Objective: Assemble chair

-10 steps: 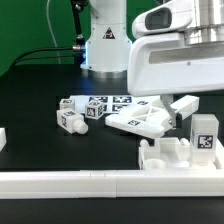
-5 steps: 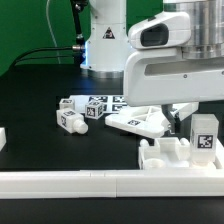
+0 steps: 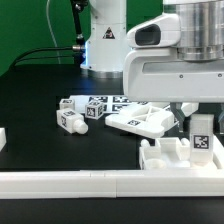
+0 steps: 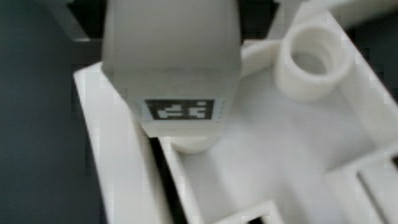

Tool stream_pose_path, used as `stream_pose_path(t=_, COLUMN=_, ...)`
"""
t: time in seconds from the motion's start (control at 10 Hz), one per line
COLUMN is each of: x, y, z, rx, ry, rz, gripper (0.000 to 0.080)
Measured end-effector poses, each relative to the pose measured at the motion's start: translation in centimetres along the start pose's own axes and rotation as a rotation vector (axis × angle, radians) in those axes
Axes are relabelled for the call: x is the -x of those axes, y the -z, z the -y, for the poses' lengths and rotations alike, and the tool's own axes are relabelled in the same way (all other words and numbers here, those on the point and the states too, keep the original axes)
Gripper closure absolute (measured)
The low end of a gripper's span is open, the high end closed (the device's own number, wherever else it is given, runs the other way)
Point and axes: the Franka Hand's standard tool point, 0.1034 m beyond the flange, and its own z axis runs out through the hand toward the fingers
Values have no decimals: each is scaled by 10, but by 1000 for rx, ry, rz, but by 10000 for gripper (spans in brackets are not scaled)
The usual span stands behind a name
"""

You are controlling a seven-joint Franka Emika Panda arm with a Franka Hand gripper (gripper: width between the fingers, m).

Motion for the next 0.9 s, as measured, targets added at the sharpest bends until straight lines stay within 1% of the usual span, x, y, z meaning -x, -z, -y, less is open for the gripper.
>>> stream_pose_path(t=0.1, x=0, y=0, z=1, rx=-3, ry=-134, rz=0, gripper=515)
stream_pose_path(t=0.3, x=3, y=-2, z=7, rx=-7, ry=-595, rz=-9, gripper=515)
stream_pose_path(t=0.4, x=4, y=-2, z=6, rx=-13, ry=-747, rz=-15, gripper=515)
stream_pose_path(t=0.5, x=4, y=-2, z=6, rx=-13, ry=-895, rz=-17, gripper=515)
stream_pose_path(t=0.7, x=4, y=-2, z=5, rx=-11, ry=-914, rz=-15, gripper=515)
stream_pose_path(t=0.8, x=4, y=-2, z=5, rx=-9, ry=-813, rz=-17, gripper=486)
stream_pose_path(t=0.9, x=5, y=-1, z=7, rx=-5, ry=-635, rz=-19, gripper=332)
